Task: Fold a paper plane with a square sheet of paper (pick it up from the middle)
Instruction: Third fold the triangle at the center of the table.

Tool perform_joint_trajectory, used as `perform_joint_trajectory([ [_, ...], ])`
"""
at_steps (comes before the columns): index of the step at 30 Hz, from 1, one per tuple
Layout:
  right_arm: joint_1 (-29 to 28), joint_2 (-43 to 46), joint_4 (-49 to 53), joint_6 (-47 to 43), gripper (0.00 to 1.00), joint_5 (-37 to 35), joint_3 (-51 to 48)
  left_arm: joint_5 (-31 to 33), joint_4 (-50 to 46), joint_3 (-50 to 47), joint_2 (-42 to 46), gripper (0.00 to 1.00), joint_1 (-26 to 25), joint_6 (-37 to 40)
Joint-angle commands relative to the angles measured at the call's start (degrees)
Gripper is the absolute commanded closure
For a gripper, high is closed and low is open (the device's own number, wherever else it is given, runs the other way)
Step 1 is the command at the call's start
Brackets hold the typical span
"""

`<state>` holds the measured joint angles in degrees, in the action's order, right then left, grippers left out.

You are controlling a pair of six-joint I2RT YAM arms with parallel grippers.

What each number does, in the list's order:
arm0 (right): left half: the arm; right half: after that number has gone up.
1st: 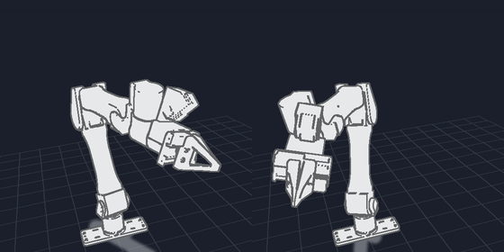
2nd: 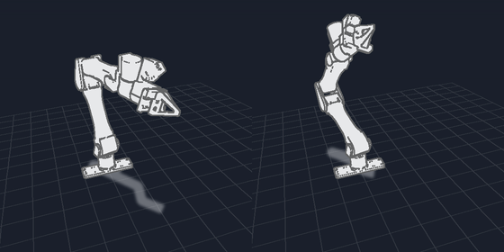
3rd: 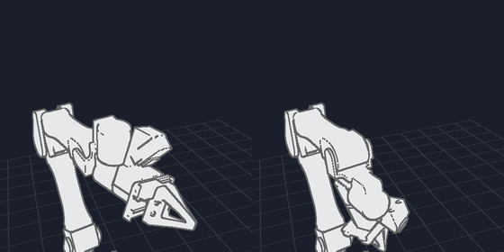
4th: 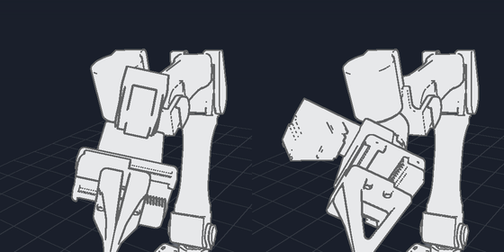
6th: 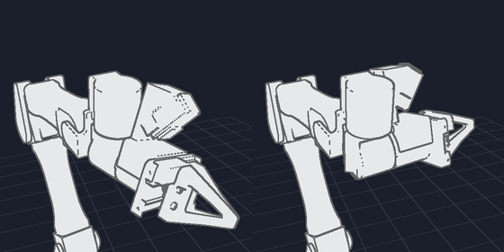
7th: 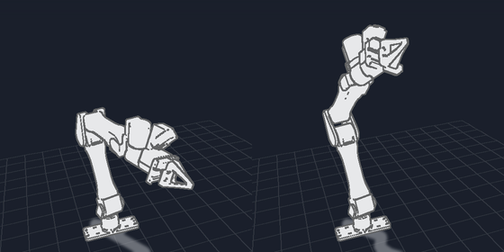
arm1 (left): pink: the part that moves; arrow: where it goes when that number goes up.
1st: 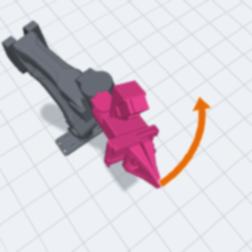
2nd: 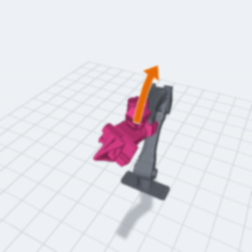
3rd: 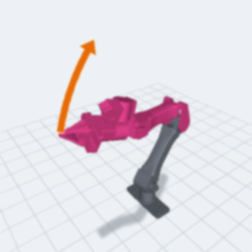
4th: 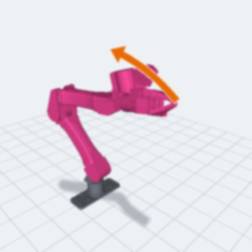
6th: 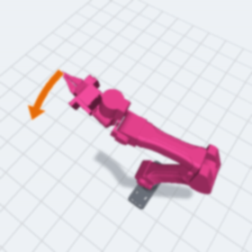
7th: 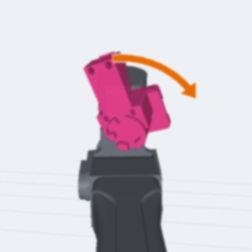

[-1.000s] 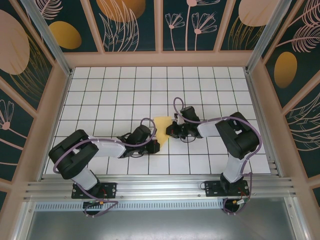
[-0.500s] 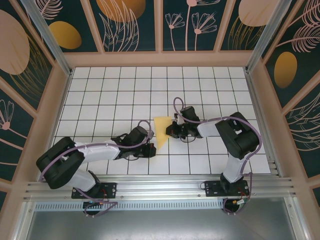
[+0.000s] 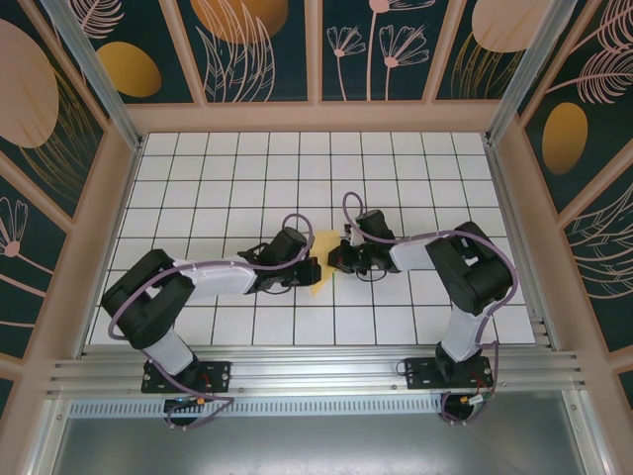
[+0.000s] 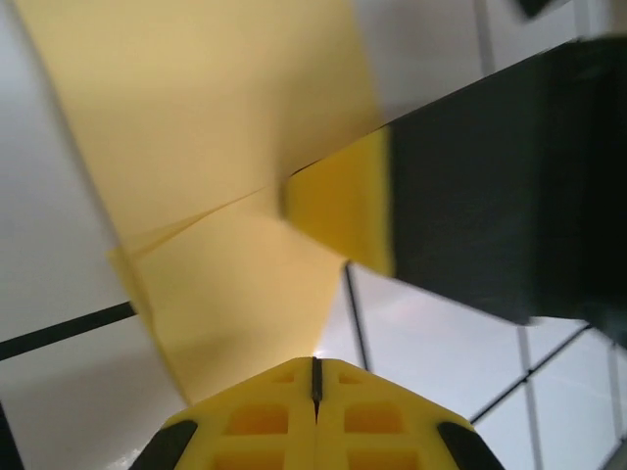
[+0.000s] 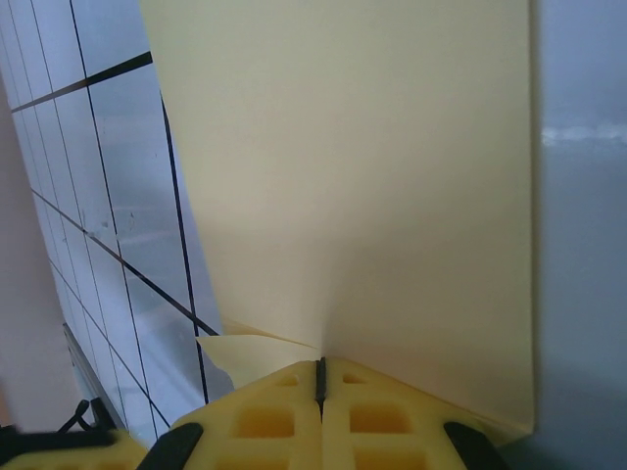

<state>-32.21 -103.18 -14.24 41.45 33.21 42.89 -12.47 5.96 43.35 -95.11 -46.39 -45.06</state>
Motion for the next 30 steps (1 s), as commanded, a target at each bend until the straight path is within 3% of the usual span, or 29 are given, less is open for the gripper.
perform_joint_trajectory([
  [1,-0.55,1.29,3.45,0.19,0.94,-3.16,1.65,1.90,0.59,-1.68,-1.98,0.99,0.16,-0.96],
  [11,-3.13,8.25,3.83,1.60,0.94,-2.53,-2.56,2.37,1.44,-4.79,-2.13,1.00,0.18,-0.30],
  [21,-6.65,4.87,0.86,3.96,0.95,-2.79,-4.02,1.85,1.12,-5.26,-1.92,1.00,0.17,0.18],
  [30,-6.75,3.02,6.15,2.46,0.95,-7.68,-2.06,1.79,0.12,-5.37,-2.36,1.00,0.16,1.08],
])
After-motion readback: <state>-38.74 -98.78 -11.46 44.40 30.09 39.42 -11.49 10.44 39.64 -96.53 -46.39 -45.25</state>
